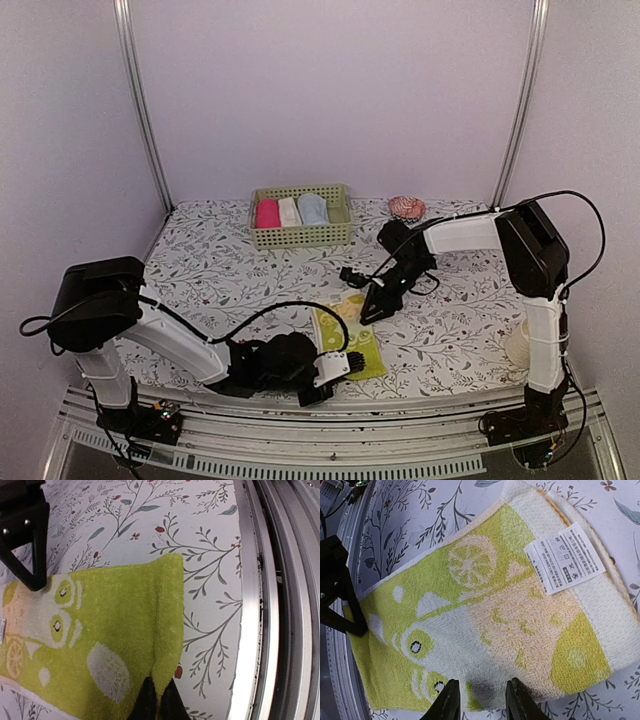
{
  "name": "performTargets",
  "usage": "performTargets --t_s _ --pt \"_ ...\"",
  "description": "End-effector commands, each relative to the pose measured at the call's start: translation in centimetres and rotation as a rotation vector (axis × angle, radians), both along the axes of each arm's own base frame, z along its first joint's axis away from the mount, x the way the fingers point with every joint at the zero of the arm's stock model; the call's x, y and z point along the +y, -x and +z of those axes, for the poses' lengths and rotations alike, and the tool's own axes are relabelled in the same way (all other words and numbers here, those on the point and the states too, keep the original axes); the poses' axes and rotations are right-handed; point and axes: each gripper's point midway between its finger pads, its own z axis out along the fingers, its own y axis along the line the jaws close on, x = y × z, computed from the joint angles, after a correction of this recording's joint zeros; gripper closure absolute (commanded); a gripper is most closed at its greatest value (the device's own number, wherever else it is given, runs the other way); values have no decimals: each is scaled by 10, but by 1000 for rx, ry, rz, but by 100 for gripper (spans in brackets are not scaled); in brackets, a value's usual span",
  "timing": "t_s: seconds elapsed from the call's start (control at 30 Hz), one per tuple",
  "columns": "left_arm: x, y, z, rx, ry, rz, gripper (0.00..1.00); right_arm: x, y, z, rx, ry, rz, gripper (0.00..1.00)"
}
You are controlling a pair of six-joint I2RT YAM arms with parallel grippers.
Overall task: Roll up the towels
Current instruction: Roll the towel at the center of the board.
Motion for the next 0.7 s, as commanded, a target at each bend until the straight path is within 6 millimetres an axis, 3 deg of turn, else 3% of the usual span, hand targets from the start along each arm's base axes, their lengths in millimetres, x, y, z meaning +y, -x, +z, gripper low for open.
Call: performTargets --t_s 0.0,0.17,0.27,0.43,0.67 --pt "2 -2 2 98 16 29 100 -22 11 37 -57 -15 -25 64" --pt "7 -19 10 290 98 75 100 -38 45 87 -154 -144 6 61" --pt "10 -17 9 472 152 41 100 -47 60 97 -221 -169 22 60" --pt "10 -6 5 696 187 6 100 -51 81 86 -345 -104 86 60" --pt "9 -5 13 897 257 31 100 -29 128 53 -449 -21 273 62"
